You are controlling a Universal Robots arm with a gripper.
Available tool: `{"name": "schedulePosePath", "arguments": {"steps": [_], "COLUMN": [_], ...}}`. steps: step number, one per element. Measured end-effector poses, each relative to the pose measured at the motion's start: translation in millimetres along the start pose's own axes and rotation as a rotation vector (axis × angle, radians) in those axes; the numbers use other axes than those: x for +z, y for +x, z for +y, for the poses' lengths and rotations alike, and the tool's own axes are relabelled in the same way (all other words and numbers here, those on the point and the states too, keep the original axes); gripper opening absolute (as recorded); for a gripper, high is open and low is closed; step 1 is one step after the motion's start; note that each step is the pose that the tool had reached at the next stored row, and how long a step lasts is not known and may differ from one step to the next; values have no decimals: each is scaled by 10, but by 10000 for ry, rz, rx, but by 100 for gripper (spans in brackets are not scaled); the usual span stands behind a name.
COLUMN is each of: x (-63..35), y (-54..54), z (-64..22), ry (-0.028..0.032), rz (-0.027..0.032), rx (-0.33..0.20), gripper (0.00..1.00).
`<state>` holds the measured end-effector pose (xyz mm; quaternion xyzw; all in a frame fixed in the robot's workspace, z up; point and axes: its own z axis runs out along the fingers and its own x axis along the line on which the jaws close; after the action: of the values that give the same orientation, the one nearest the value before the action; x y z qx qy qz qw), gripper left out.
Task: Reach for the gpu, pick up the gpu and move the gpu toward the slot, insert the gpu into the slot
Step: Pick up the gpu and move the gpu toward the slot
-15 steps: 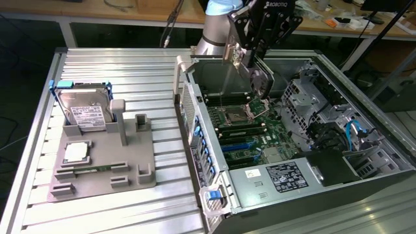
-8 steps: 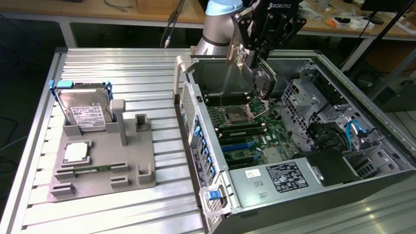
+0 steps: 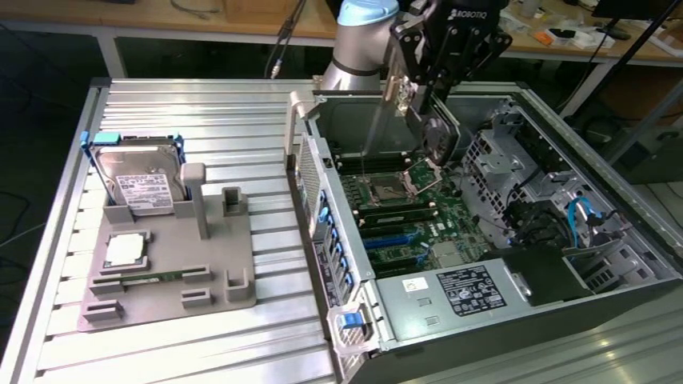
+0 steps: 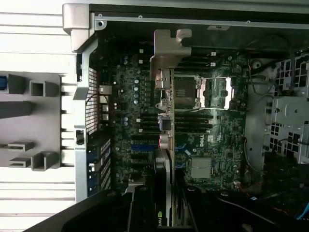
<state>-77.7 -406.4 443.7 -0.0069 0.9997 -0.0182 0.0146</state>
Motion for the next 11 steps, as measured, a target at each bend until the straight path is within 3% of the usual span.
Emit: {"name": "schedulePosePath", "arguments": {"steps": [11], "x": [52], "y": [-247], "z": [-2], "ry": [5], "rz": [3], "rx": [205], "gripper": [27]}}
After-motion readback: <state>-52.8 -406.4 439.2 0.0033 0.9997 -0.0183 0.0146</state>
